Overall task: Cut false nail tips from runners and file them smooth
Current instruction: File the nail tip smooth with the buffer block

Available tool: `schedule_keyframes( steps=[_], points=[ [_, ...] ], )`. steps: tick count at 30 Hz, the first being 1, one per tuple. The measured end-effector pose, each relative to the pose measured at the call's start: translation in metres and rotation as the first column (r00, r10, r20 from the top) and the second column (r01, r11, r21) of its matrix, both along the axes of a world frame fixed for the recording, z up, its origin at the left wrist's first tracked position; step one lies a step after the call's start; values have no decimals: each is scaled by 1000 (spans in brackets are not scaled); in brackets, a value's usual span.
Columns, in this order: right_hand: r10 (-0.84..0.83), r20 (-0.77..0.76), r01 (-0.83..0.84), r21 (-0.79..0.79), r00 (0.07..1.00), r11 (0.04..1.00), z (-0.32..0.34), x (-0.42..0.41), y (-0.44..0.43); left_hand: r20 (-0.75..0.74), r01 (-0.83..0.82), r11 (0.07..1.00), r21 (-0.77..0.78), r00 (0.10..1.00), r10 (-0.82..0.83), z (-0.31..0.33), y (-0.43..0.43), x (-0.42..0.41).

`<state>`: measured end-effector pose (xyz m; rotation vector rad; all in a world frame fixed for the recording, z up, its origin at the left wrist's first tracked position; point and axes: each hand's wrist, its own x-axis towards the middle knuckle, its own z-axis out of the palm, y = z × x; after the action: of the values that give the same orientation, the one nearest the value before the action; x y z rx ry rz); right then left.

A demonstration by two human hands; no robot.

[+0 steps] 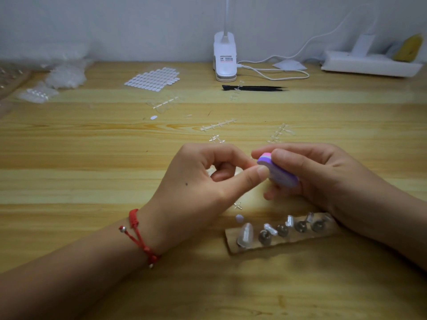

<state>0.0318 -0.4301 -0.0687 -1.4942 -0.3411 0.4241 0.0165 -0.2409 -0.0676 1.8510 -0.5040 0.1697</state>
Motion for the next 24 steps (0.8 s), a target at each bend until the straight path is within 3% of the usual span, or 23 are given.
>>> schedule_keyframes(
  steps=[6,12,18,24],
  points=[
    [-10,14,9,30,1000,1000,-2,0,1,27,45,997,57,999,-46,0,-1,-2],
    [-30,32,29,26,999,999,-2,1,1,33,-34,999,-12,999,35,0,0,0],
    [22,39,-22,15,999,1000,-3,1,0,19,79,995,55,997,-80,1,-2,-3],
    [-11,43,11,-10,999,1000,-3,1,-1,8,-7,1000,8,1000,7,-1,0,0]
  ],
)
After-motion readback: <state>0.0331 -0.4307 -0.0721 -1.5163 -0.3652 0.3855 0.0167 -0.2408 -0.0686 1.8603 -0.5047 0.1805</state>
